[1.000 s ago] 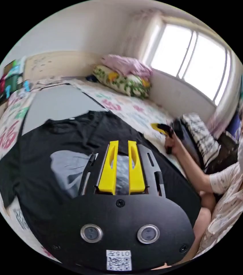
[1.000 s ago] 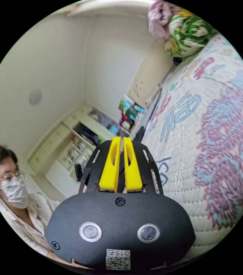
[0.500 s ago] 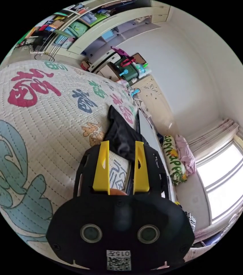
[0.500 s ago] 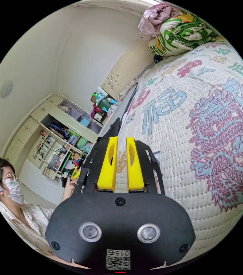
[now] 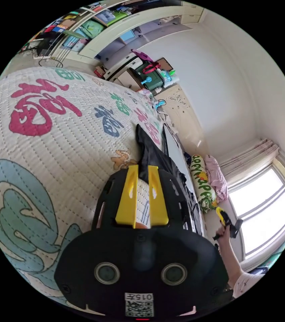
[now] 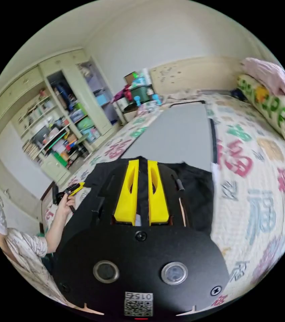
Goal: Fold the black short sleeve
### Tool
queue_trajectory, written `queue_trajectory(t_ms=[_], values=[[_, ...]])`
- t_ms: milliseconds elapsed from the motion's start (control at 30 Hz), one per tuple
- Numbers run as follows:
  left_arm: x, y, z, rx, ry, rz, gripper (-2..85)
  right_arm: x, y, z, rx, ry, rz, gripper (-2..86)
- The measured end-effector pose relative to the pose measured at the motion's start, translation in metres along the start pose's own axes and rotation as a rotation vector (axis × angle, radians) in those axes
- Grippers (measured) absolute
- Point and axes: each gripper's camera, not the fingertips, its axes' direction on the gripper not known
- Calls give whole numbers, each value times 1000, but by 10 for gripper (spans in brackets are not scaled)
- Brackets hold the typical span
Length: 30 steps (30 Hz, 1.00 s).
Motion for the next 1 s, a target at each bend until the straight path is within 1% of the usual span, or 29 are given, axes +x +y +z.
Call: queue_trajectory(t_ms=[67, 100, 167, 200, 267, 300, 367, 400, 467, 500, 567, 633, 667, 767, 867, 1000], values=[[-4, 2, 6, -21, 71, 24, -1, -63, -10, 82, -136, -106, -179, 53], [2, 3, 8, -36, 88, 76, -5, -81, -9, 105, -184, -118, -221, 53], [20, 8, 7, -75, 45, 183, -7, -151, 10, 199, -370, -114, -391, 59], [31, 12, 8, -114, 35, 250, -8, -168, 18, 221, -410, -110, -431, 62], [46, 15, 11, -181, 68, 327, -9, -221, 55, 310, -562, -59, -590, 76], [54, 15, 11, -195, 79, 367, -9, -230, 65, 332, -602, -31, -615, 82], [61, 14, 14, -204, 18, 410, -9, -257, 106, 409, -729, 32, -694, 115], [63, 13, 19, -217, -13, 425, -9, -262, 117, 424, -741, 41, -709, 118], [64, 10, 29, -261, 9, 435, -9, -268, 151, 477, -759, 97, -724, 129], [63, 7, 33, -272, 46, 425, -9, -265, 158, 489, -758, 121, -712, 131], [63, 2, 36, -263, 91, 404, -9, -244, 175, 528, -726, 204, -618, 124], [65, -3, 37, -231, 114, 381, -9, -221, 185, 554, -722, 235, -512, 116], [67, -4, 38, -231, 108, 386, -9, -209, 193, 566, -740, 215, -483, 109], [77, -15, 40, -218, 80, 392, -8, -184, 202, 574, -726, 181, -494, 41], [89, -26, 46, -215, 101, 388, -8, -143, 194, 556, -638, 172, -436, 17], [132, -32, 52, -194, 45, 490, -8, -76, 179, 509, -546, 104, -343, 11]])
